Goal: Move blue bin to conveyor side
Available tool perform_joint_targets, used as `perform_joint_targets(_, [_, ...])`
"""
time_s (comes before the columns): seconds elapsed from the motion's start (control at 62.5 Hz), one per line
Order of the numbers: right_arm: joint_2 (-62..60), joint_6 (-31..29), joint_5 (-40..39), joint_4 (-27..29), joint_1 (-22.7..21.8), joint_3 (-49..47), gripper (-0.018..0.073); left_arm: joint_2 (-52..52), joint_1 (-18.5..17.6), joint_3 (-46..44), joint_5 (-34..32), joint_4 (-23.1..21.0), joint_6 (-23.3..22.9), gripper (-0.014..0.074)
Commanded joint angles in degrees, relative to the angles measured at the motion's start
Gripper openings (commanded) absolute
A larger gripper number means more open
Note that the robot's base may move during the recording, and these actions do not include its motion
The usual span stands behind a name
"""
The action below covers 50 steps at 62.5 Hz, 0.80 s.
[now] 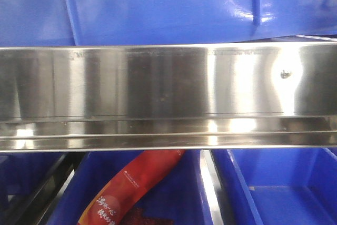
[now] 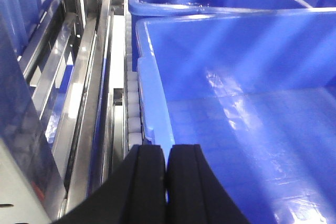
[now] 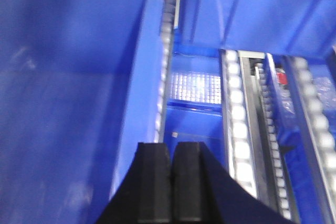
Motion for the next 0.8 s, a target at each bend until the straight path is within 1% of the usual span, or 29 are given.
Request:
perform_joint_targets(0.0, [4.0,-0.6,0.0,-1.0,0.1,-4.7,-0.0078,-0.1,0.1,-0.4,-0.7,-0.6,-0.2,-0.0013])
perform_joint_targets(0.16, [8.5,-0.6,0.0,-1.4,0.1,-7.0,-0.0076,-0.1,0.1,-0.4,0.0,-0.6,-0.2,-0.0013])
perform_joint_targets(0.224, [9.7,-0.6,0.0,-1.7,0.1,-7.0,-0.0041,-0.1,0.1,-0.4,0.0,-0.6,-0.2,-0.0013])
perform_joint_targets(0.272, [10.5,-0.6,0.0,-1.9,0.1,-7.0,0.0016,-0.1,0.1,-0.4,0.0,-0.6,-0.2,-0.0013])
perform_joint_targets(0.448, [11.9,-0.8,0.0,-1.9,0.1,-7.0,0.0310,-0.1,0.1,-0.4,0.1,-0.6,-0.2,-0.0013])
perform_joint_targets(0.512, [12.2,-1.0,0.0,-1.9,0.1,-7.0,0.0364,-0.1,0.1,-0.4,0.4,-0.6,-0.2,-0.0013])
perform_joint_targets(0.624, [12.8,-1.1,0.0,-1.4,0.1,-7.0,0.0358,-0.1,0.1,-0.4,1.3,-0.6,-0.2,-0.0013])
perform_joint_targets(0.704, [13.3,-1.9,0.0,0.0,0.1,-7.0,0.0358,-0.1,0.1,-0.4,1.5,-0.6,-0.2,-0.0013])
perform_joint_targets(0.784, [14.1,-1.9,0.0,-0.1,0.5,-7.0,0.0358,-0.1,0.1,-0.4,1.5,-0.6,-0.2,-0.0013])
